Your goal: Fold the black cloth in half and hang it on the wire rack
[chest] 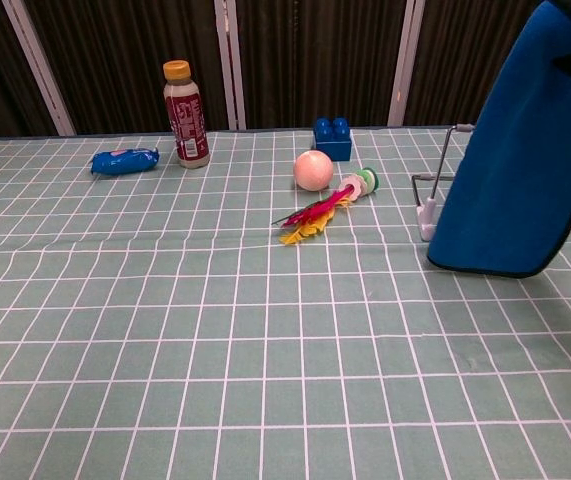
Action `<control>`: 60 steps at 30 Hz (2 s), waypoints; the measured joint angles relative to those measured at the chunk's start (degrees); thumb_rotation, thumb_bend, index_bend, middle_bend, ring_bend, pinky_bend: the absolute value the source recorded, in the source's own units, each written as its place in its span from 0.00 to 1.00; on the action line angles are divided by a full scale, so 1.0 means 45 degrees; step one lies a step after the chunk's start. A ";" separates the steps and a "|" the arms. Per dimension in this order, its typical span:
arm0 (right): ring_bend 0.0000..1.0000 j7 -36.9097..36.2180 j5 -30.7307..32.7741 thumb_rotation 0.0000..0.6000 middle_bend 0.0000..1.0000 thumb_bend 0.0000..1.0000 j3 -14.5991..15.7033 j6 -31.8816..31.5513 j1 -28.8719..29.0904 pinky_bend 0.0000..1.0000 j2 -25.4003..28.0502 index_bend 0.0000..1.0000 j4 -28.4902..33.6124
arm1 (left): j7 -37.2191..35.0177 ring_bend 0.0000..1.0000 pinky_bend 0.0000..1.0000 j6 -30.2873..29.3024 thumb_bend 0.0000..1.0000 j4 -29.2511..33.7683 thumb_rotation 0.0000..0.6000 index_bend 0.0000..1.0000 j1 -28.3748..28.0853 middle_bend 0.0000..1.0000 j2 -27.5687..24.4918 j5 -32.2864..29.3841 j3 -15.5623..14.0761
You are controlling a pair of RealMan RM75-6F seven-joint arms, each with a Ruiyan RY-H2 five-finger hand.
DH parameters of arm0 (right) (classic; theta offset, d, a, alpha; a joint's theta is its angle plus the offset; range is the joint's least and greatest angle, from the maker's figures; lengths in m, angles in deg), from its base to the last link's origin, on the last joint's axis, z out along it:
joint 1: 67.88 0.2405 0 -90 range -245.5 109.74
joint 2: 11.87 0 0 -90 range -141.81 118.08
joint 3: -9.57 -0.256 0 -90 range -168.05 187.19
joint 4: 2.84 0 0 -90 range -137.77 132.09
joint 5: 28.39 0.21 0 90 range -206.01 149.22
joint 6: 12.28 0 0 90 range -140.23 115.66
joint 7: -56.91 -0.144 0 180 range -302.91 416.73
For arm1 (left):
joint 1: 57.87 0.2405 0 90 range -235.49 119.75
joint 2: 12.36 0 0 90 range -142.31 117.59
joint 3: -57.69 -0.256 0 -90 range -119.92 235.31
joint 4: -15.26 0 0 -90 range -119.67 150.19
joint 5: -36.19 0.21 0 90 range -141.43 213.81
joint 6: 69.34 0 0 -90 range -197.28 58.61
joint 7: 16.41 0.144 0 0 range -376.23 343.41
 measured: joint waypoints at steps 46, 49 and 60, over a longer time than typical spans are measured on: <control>0.00 0.0271 0.0756 1.00 0.20 0.45 -0.0058 0.2545 0.1163 0.20 0.0243 0.76 -0.3048 | 0.0724 0.00 0.00 0.0526 0.00 -0.0133 1.00 0.00 -0.0242 0.00 0.0378 -0.0589 0.0197; 0.00 0.0453 0.0818 1.00 0.20 0.45 -0.0091 0.2520 0.1285 0.21 -0.0016 0.76 -0.3254 | 0.0698 0.00 0.00 0.0571 0.00 -0.0163 1.00 0.00 -0.0253 0.00 0.0378 -0.0641 0.0208; 0.00 0.0872 0.2198 1.00 0.20 0.45 -0.0803 0.2707 0.1771 0.21 -0.0253 0.76 -0.3052 | 0.0493 0.00 0.00 0.0680 0.00 -0.0325 1.00 0.00 -0.0273 0.00 0.0340 -0.0860 0.0286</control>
